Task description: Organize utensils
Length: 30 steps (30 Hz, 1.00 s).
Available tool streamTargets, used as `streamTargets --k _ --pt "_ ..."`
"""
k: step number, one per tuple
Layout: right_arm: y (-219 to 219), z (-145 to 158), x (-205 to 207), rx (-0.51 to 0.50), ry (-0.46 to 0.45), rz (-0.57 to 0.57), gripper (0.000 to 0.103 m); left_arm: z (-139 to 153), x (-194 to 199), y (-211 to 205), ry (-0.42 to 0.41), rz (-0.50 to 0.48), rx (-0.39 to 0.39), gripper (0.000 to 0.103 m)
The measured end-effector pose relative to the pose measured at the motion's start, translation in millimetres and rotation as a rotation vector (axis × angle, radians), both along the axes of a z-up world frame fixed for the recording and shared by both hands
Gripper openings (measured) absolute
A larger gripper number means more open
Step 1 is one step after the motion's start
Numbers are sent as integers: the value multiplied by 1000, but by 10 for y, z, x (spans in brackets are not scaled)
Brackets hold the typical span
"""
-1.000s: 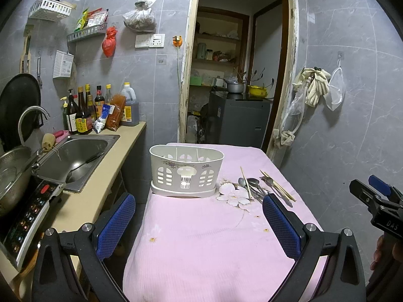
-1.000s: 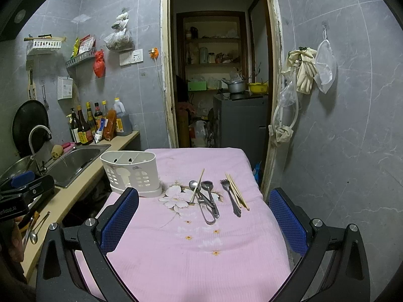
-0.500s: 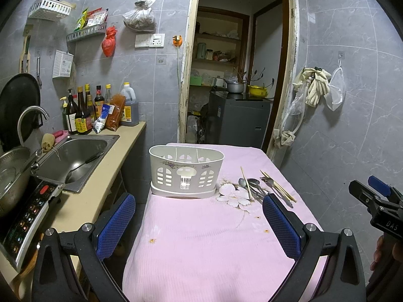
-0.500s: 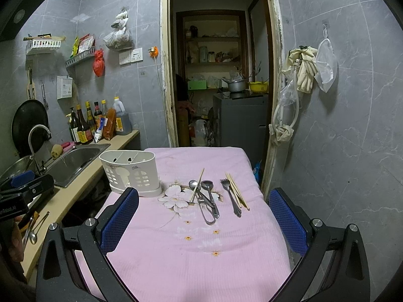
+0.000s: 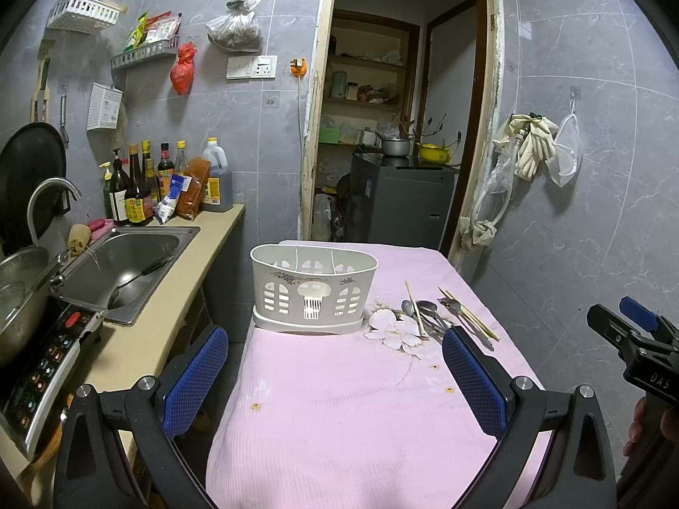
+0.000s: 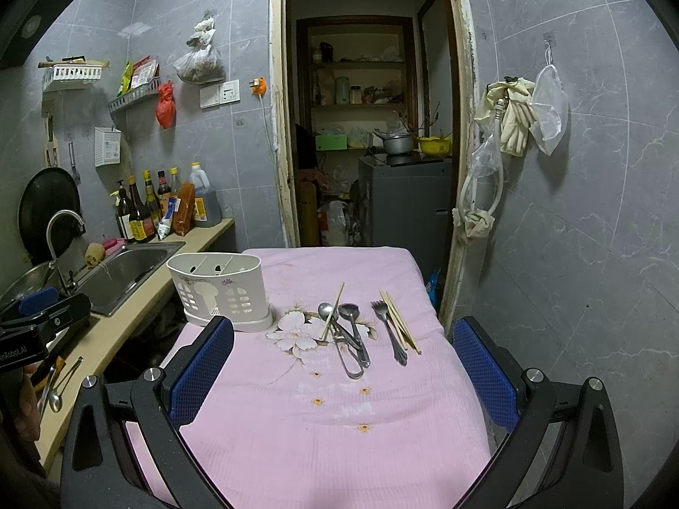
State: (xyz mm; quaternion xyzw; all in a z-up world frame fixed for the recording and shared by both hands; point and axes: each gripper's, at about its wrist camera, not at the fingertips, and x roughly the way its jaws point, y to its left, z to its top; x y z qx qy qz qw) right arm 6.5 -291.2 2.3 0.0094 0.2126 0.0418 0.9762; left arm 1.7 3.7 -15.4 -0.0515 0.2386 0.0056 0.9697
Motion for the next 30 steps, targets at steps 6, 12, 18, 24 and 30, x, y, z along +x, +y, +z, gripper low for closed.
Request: streamTargets --k 6,12,18,24,30 --pt "-2 -36 18 -1 1 -2 102 0 1 -3 0 -2 0 102" --pt "11 -112 10 -3 -2 -21 102 -85 87 -99 -4 -11 8 102" --pt "-41 -122 -47 27 -38 -75 102 -43 129 -117 -54 -44 16 102" --pt "-129 50 -51 48 -72 -112 102 101 240 -149 -110 -101 23 102" --pt "-305 207 125 54 -86 -116 102 186 437 -315 -145 -128 11 102"
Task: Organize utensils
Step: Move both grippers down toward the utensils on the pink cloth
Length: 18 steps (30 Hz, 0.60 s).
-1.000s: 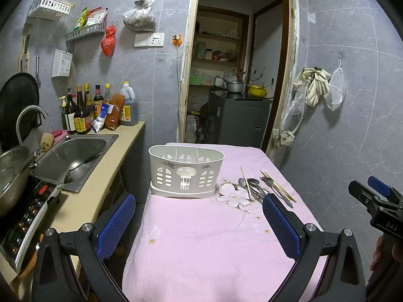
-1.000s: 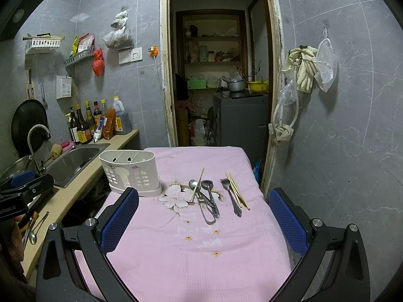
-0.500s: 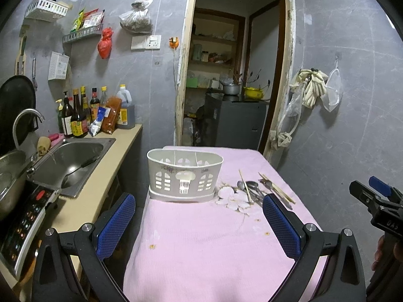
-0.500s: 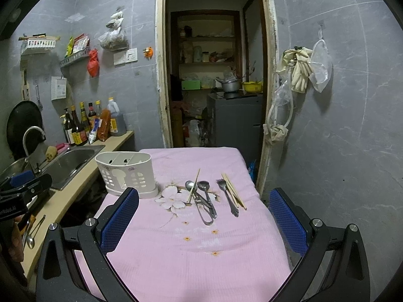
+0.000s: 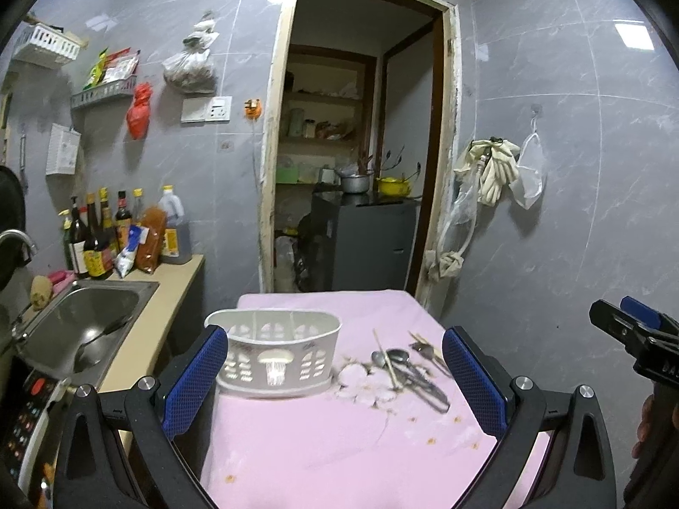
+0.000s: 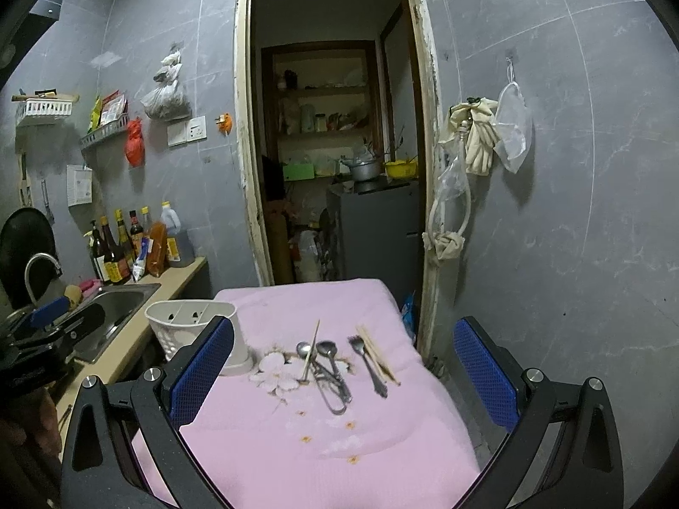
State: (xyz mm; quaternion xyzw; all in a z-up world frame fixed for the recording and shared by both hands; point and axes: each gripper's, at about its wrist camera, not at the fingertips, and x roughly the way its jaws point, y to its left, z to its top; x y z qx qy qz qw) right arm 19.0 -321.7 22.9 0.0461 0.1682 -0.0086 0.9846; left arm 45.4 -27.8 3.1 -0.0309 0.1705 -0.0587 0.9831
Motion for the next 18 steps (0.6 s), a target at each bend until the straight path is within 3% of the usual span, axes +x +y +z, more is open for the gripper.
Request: streamTargets --k 10,18 --pt "-430 -50 833 -16 -17 58 102 -38 583 -489 5 70 31 102" --pt "-870 -441 1776 -2 87 155 102 -314 1229 -958 86 99 61 102"
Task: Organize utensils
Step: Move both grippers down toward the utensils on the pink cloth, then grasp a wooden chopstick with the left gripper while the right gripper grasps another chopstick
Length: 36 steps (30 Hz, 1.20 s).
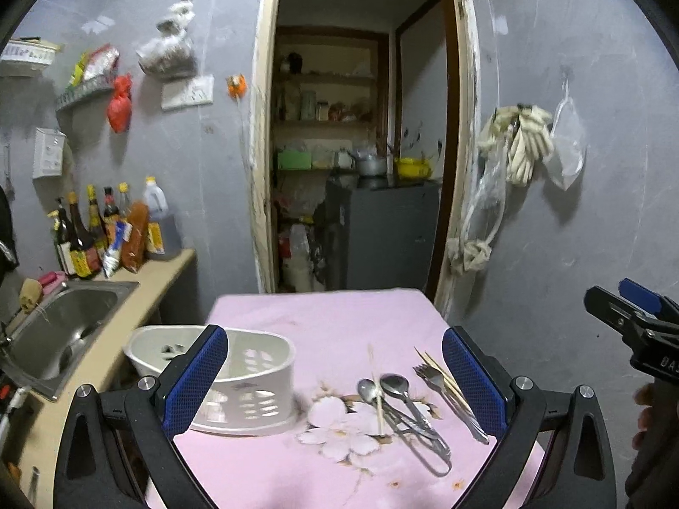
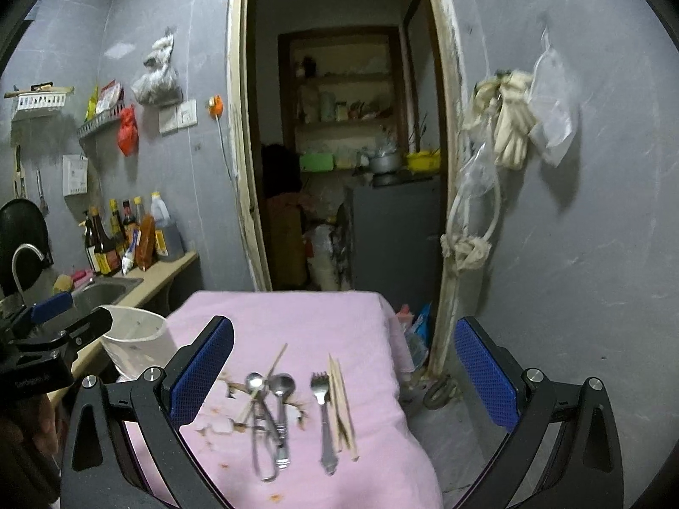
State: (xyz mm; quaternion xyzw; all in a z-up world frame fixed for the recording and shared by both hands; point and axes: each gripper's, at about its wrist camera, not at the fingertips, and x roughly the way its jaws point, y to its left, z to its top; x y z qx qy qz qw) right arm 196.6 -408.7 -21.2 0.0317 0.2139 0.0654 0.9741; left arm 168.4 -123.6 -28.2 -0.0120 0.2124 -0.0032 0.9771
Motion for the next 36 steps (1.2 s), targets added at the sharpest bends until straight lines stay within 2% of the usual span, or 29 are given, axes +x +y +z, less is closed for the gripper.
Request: streamTargets --k 3,9,13,14,19,25,28,31,36 --pt "-142 -206 350 14 65 39 102 -138 239 -165 42 -7 5 102" --pt "-243 -613 934 -9 139 70 102 -417 735 -396 99 0 12 102" --pt "-236 -907 1272 3 190 81 101 -629 1076 -500 130 4 26 94" --pt "-228 -1002 1375 15 212 92 98 -686 1163 -507 143 5 25 90" --pt "-96 -1343 1728 49 329 148 67 -964 1579 -476 235 26 -13 71" --pt "158 -1718 1900 47 415 212 46 -1274 1923 -416 349 49 -51 52" --pt "275 -1849 1929 46 452 237 31 -1415 2059 -426 409 40 -54 44" --pt "325 -1960 1981 49 491 253 23 -1515 2163 -433 454 27 -65 39" --pt "371 -2008 2042 49 523 275 18 -1614 2272 -474 504 -6 -49 31"
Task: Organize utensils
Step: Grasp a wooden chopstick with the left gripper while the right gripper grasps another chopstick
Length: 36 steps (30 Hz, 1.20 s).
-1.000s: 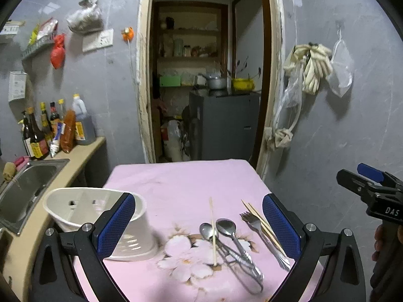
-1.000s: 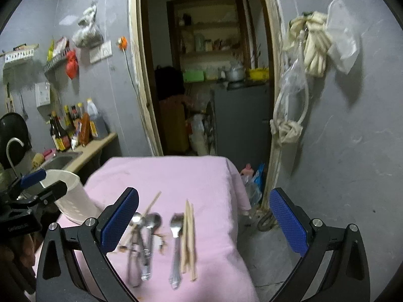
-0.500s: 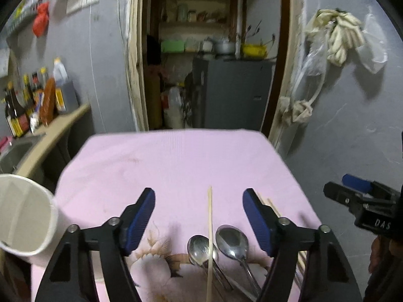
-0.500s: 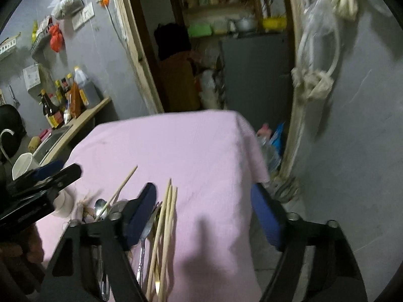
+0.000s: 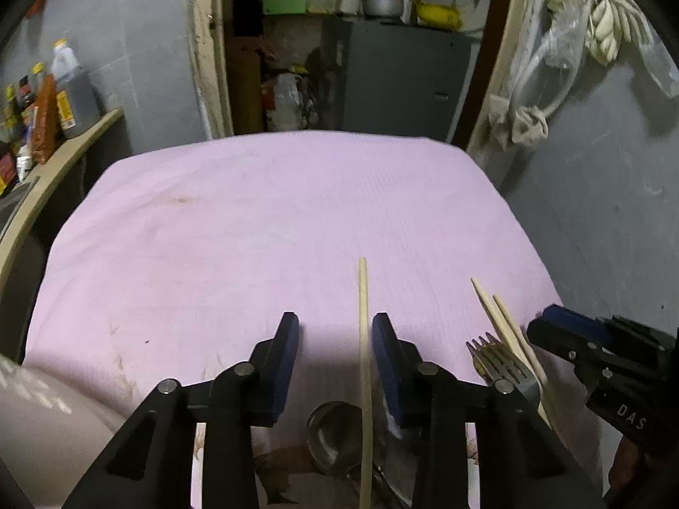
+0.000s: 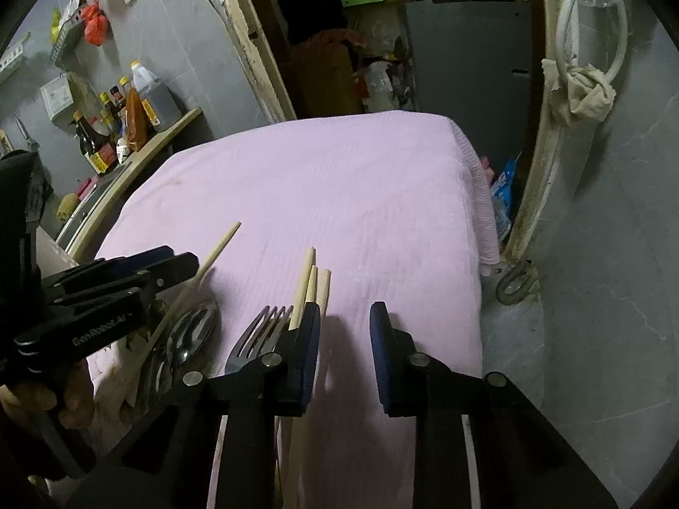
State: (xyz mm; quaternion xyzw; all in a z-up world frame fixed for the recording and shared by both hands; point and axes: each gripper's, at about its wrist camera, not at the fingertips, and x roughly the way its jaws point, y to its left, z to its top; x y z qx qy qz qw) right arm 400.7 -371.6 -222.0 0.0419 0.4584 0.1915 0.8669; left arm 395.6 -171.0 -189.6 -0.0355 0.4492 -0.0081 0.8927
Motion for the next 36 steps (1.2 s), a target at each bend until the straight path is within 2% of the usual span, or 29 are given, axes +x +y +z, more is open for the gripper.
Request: streamTargets --k 1,5,9,15,22,25,28,36 --pt "18 -5 11 -5 8 6 15 -11 21 -17 14 -13 -1 30" --pt "63 -4 7 -8 34 23 15 -26 74 -48 54 -42 -3 25" --pt "59 -5 -62 -13 60 38 15 -28 66 -75 88 -65 -16 24" --pt "30 -15 -69 -26 89 40 15 -38 85 -108 118 -87 6 23" --pt "-19 -58 -29 19 196 29 13 -49 144 -100 172 -105 -8 18" --pt "-13 -63 -43 37 204 31 6 -57 131 -113 180 -113 -6 11" --pt "-21 -78 -61 56 208 20 5 -50 140 -107 195 -117 -19 6" --pt "-101 9 -118 108 181 -14 4 23 72 -23 163 -86 -90 5"
